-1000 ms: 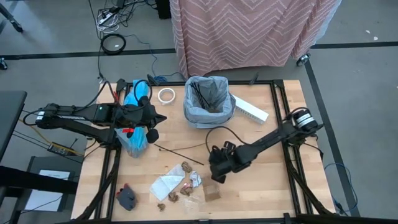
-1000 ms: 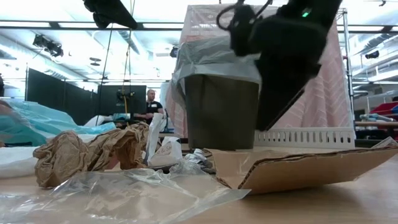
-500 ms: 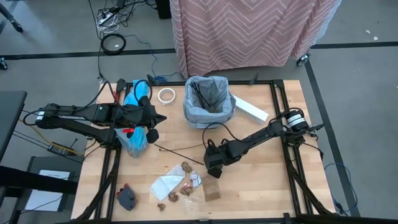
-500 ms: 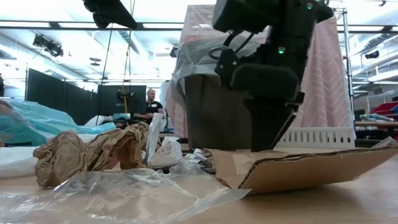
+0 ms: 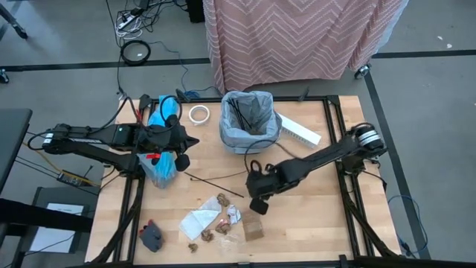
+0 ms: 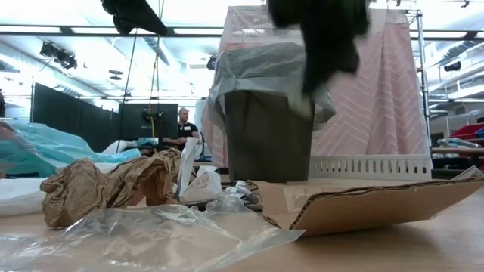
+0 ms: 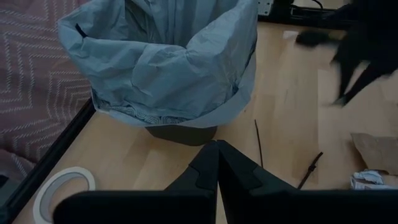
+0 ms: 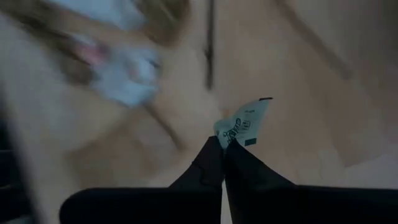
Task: Place trash/remove bag and relplace
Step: Put the stevia packet into the trash bin
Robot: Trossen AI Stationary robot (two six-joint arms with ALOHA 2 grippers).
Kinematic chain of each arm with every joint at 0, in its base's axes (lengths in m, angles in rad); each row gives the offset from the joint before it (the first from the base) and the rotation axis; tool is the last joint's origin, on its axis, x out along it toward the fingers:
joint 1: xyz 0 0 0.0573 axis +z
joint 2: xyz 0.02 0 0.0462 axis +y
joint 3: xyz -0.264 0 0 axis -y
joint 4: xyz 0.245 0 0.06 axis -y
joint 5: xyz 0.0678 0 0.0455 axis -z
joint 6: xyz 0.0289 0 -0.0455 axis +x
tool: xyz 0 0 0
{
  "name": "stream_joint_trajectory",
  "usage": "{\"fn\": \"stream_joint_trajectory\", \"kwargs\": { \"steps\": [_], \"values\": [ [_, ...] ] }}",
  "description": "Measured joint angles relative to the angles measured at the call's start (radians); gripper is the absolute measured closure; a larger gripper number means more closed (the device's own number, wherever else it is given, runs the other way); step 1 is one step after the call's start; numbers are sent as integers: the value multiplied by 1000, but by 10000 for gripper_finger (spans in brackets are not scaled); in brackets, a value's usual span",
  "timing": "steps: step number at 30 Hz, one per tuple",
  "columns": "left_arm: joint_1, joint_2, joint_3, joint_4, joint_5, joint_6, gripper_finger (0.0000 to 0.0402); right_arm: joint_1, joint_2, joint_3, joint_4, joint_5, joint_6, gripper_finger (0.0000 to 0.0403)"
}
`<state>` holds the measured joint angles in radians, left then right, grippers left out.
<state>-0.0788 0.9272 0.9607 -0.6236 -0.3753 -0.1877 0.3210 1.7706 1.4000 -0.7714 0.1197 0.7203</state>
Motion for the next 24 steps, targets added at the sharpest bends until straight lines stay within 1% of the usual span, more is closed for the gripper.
{"fn": "stream_joint_trajectory", "kwargs": {
  "steps": [3,5,8,10,11,15,16,18,21,24],
  "values": [
    [0,0,0,0,-7,0,387,-10,-95,79,-17,67,-53,402],
    [0,0,0,0,-9,0,387,-28,-157,126,-12,169,-111,402],
    [0,0,0,2,-17,0,387,-81,-224,178,-11,348,-214,402],
    [0,0,0,3,-17,0,387,-138,-259,201,-9,416,-290,402],
    [0,0,0,4,-17,0,387,-172,-273,206,-7,428,-332,402],
    [0,0,0,5,-20,0,387,-325,-294,207,-5,428,-440,403],
    [0,0,0,5,-20,0,387,-362,-291,206,-6,414,-468,403],
    [0,0,0,5,-20,0,387,-428,-279,206,-2,352,-530,399],
    [0,0,0,5,-19,0,387,-496,-241,206,4,250,-589,375],
    [0,0,0,5,-19,0,387,-536,-193,206,-12,205,-605,335]
  ]
}}
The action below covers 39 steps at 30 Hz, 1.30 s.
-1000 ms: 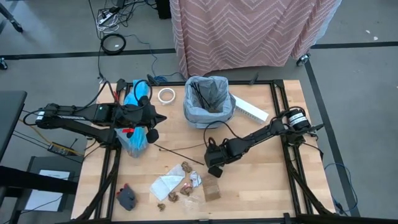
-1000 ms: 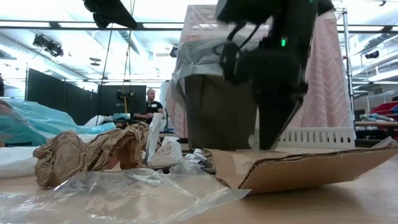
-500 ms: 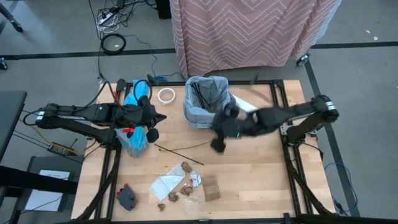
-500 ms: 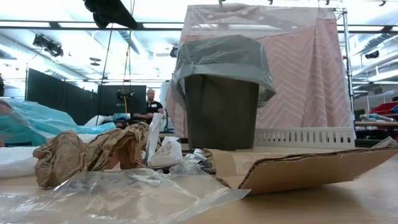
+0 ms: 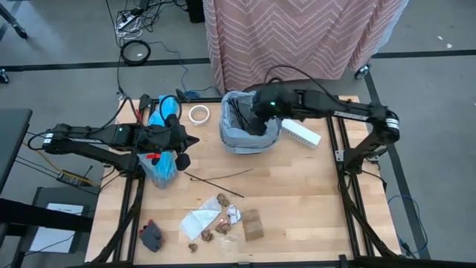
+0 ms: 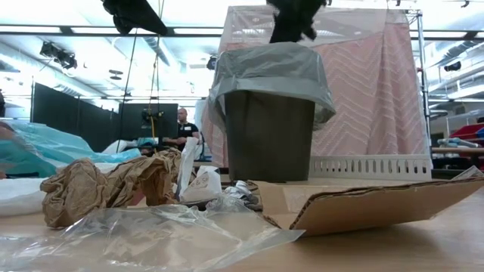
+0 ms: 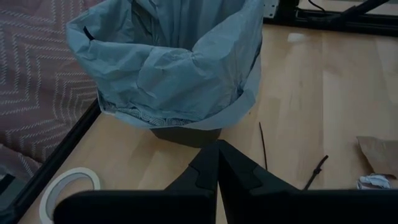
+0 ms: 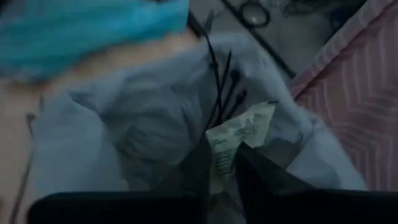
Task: Place trash/remove bag and relplace
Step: Put the stevia packet into the trash bin, then put the brown cardboard into the trash bin
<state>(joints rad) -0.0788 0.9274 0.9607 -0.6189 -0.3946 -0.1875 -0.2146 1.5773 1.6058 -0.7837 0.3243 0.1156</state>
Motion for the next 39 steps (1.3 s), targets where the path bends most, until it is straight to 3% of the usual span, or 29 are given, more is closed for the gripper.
{"fn": "stream_joint_trajectory", "kwargs": {
  "steps": [9,12,15,17,23,27,34,39],
  "values": [
    [0,0,0,0,-6,-4,387,9,17,-1,-10,-69,-13,187],
    [0,0,0,0,-7,-4,387,59,-46,-1,-6,-224,39,160],
    [0,0,0,0,-8,-4,387,170,-105,1,-10,-405,175,159],
    [0,0,0,-1,-9,-4,387,273,-125,0,-44,-445,258,166],
    [0,0,0,-1,-9,0,387,589,-107,-132,-47,-242,504,180],
    [0,0,0,-1,-9,0,387,704,-47,-263,43,-115,708,180],
    [0,0,0,-1,-9,0,387,732,66,-486,375,-99,901,179],
    [0,0,0,-1,1,0,387,723,165,-551,558,-104,956,176]
  ]
}}
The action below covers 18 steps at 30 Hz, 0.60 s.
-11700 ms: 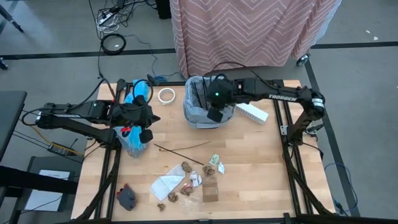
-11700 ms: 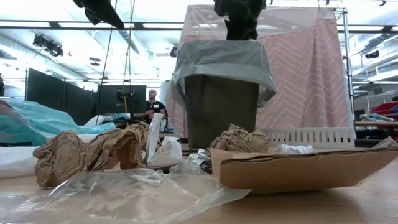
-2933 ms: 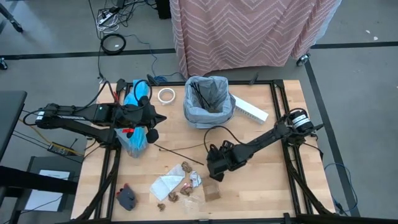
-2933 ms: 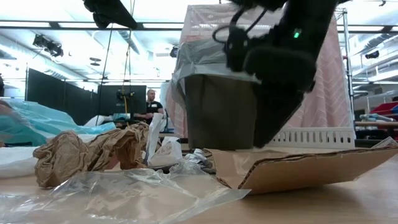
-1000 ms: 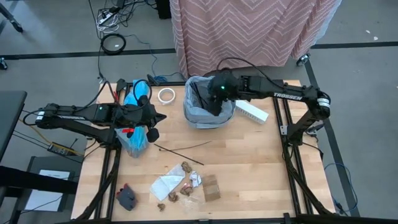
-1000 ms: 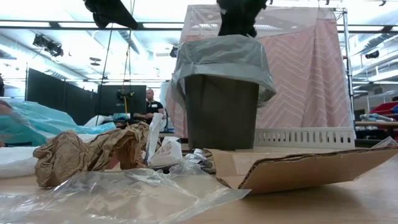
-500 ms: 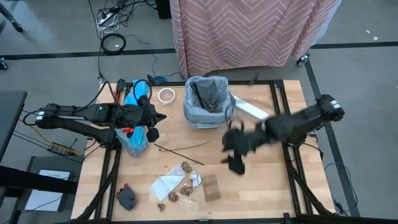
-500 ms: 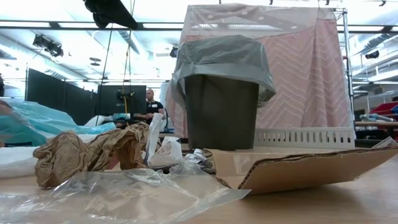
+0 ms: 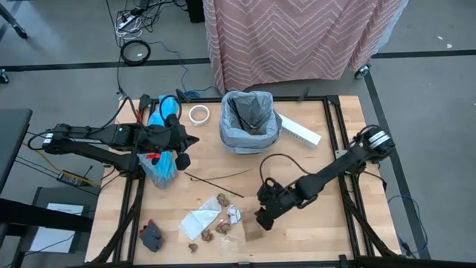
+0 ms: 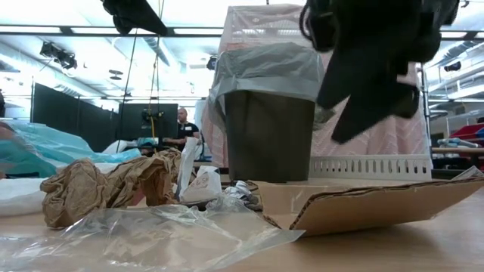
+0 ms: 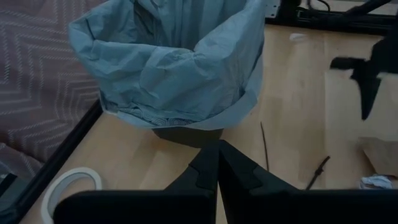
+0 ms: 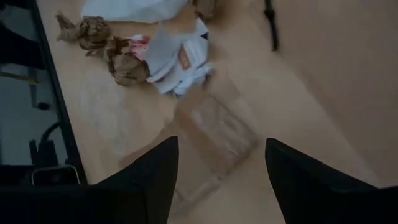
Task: Place trash/remove bag and relplace
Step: Put the brown cardboard into the trash bin
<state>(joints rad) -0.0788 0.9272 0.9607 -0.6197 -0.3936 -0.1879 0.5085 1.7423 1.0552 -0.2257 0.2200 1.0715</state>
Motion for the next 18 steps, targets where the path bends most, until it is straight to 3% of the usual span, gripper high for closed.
{"fn": "stream_joint_trajectory", "kwargs": {
  "steps": [12,15,18],
  "values": [
    [0,0,0,-4,47,-4,387,29,170,1,187,-85,86,185],
    [0,0,0,-4,47,-2,387,31,169,1,156,-76,79,249],
    [0,0,0,-5,47,0,387,26,168,1,131,-84,53,360]
  ]
}}
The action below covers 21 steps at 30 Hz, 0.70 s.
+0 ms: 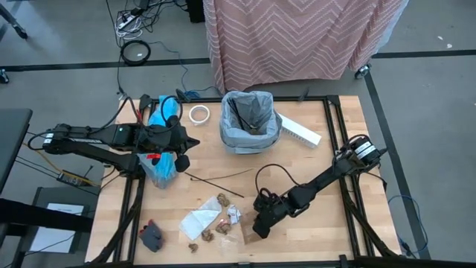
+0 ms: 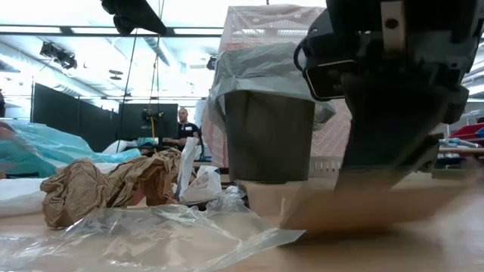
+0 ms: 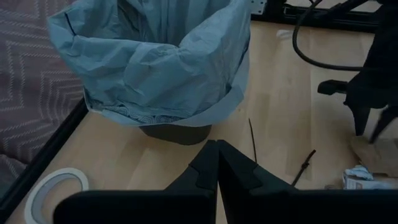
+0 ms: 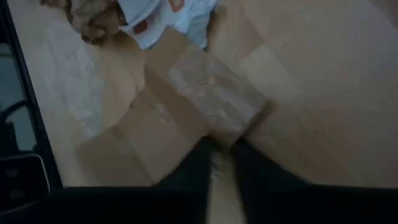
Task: Place trash/remove bag and relplace
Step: Put the brown cardboard into the trash bin
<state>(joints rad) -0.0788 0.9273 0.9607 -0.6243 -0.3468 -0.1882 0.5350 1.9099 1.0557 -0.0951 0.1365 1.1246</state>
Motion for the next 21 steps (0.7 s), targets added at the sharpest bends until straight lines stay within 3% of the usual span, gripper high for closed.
{"fn": "stream_joint_trajectory", "kwargs": {
  "steps": [4,12,21],
  "values": [
    [0,0,0,-1,-1,1,387,-18,1,0,6,-17,1,396],
    [0,0,0,1,0,0,387,-24,-59,0,-53,8,-2,402],
    [0,0,0,2,0,-1,387,-18,-247,-1,-170,206,-5,403]
  ]
}}
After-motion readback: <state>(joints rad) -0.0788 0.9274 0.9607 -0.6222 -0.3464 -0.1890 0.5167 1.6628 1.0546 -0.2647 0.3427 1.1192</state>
